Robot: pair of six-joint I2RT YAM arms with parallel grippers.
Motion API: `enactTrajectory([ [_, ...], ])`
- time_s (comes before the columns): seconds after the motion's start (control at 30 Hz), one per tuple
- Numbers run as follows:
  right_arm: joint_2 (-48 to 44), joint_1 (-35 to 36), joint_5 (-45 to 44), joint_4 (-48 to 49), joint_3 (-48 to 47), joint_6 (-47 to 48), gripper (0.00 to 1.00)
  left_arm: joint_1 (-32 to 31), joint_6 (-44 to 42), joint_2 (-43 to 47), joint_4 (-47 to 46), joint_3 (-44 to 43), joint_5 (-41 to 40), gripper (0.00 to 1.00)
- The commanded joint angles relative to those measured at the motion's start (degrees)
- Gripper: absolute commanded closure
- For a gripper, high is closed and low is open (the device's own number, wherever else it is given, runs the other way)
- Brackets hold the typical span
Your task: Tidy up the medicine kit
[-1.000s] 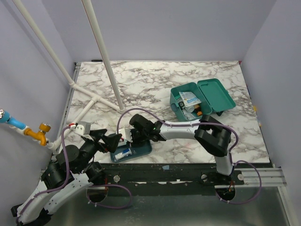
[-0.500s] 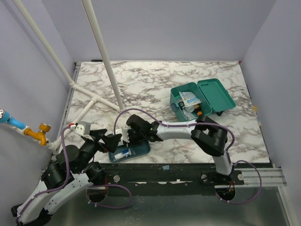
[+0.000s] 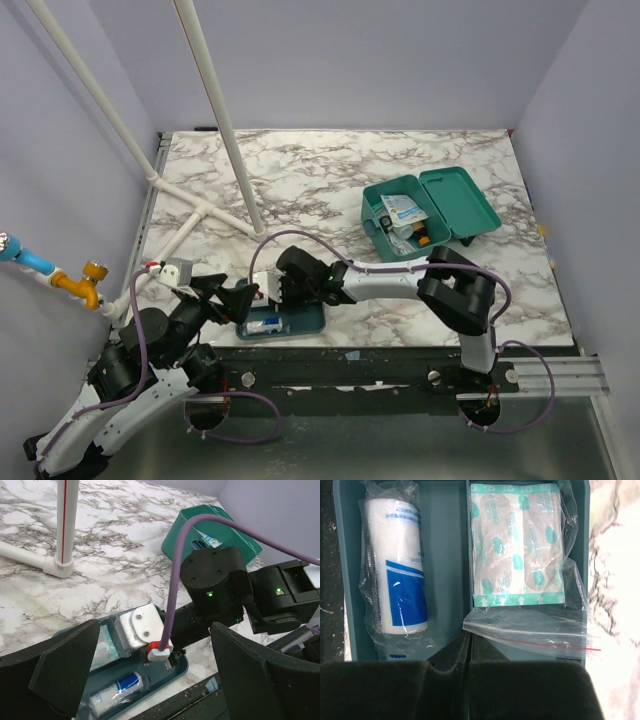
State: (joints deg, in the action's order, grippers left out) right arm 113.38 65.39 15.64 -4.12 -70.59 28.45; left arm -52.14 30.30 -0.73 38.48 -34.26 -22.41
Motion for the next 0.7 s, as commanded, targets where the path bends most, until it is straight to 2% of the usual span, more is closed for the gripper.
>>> enactTrajectory([
  [0.0,-5.8,0.5,-4.7,0.9,3.2,-5.0,0.99,0.2,0.5,4.3,0.0,0.1,-1.8,0.04],
  [0.37,-15.7,0.6,-12.7,-1.1,8.3,-16.6,0.99,0.1,0.9,5.6,0.2,0.3,-2.9,0.04],
  [0.67,-19.8,-0.4,-23.2,-14.1,0.4,-24.7,0.99,0.1,1.0,4.9,0.3,0.2,-2.8,0.04],
])
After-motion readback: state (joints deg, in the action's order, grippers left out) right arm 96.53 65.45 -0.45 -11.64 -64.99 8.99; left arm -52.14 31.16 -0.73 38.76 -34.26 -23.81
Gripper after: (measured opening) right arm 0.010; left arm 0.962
